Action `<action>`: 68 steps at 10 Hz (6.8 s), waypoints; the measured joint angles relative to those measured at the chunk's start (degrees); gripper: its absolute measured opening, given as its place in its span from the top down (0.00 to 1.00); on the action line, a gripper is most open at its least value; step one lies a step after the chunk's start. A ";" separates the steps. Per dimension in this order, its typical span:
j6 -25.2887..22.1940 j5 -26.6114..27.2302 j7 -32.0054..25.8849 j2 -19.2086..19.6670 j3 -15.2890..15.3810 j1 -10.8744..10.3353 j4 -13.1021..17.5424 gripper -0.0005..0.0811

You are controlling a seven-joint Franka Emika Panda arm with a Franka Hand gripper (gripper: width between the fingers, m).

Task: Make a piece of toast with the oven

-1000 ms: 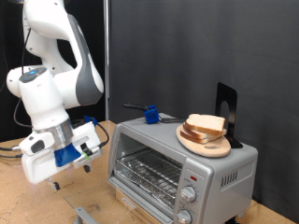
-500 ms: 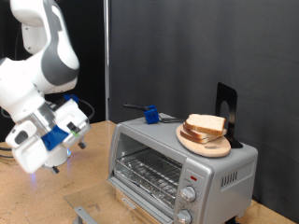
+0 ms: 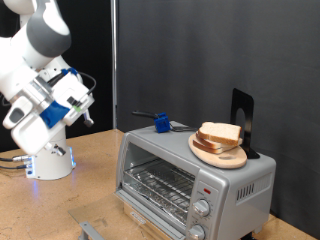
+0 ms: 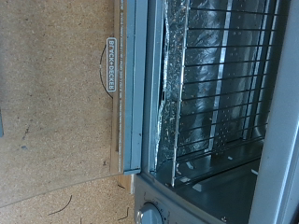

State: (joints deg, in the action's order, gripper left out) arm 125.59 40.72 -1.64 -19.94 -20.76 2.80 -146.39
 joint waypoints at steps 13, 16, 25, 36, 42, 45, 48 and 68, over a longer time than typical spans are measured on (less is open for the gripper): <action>-2.48 -2.17 -24.37 -9.27 9.18 -6.98 2.38 0.00; -4.16 -3.81 -24.88 -11.46 13.05 -9.75 3.31 0.00; -7.75 -9.62 -14.75 -13.41 24.69 -10.49 7.08 0.00; 12.90 -7.55 -12.64 -12.81 36.65 -11.83 -8.68 0.00; 18.96 0.58 -12.37 -12.05 39.64 -14.82 -11.29 0.00; 17.89 1.88 -12.35 -12.58 38.97 -14.86 -10.09 0.00; 15.33 1.36 -12.55 -14.07 36.11 -14.04 -8.30 0.00; 18.98 -3.76 -9.60 -6.10 40.04 -10.76 -8.43 0.00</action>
State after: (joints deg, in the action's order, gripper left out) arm 144.57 36.97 -11.24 -26.04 19.28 -7.96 -154.82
